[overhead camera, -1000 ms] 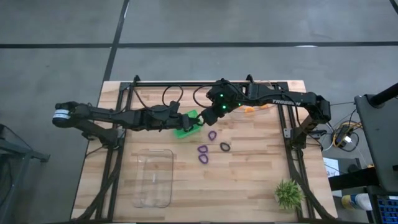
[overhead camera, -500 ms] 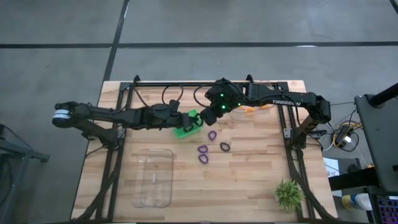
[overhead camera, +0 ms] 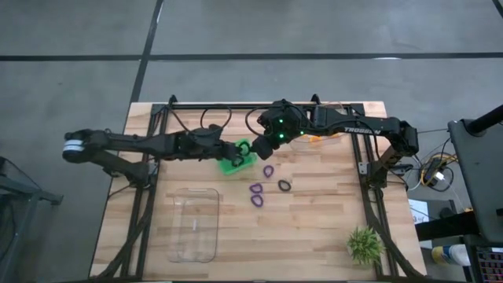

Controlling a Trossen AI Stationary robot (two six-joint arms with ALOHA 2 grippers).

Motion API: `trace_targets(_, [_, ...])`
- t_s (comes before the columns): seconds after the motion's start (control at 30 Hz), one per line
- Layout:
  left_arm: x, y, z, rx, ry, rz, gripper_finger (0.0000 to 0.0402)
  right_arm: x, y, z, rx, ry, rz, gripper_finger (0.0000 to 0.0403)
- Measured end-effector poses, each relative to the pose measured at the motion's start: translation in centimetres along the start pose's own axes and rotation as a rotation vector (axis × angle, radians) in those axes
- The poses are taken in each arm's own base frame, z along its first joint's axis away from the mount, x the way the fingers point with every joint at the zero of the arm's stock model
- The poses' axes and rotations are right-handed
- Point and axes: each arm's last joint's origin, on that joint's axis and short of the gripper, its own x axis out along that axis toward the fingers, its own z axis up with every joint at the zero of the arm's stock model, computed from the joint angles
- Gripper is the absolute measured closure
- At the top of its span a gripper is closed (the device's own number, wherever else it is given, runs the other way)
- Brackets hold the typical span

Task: Sort spring keychains
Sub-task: Put the bottom black spring keychain into the green bin

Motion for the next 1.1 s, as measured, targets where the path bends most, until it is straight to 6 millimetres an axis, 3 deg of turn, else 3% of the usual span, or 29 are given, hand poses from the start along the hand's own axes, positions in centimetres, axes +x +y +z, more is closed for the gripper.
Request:
trace_targets(0.33, [-0.3, 2.9, 1.3, 0.097, 0.034, 0.230, 0.0389, 0.2, 0.6, -0.6, -0.013, 0.018, 0.013, 0.0233])
trace_targets(0.63, [0.7, 4.4, 1.3, 0.199, 0.086, 0.336, 0.0387, 0.4, 1.1, -1.1, -0.023, 0.029, 0.019, 0.0229])
trace_targets(1.1, [4.3, 6.4, -0.1, 0.191, 0.216, 0.438, 0.0382, 0.4, 1.1, -1.2, -0.026, 0.031, 0.015, 0.0236])
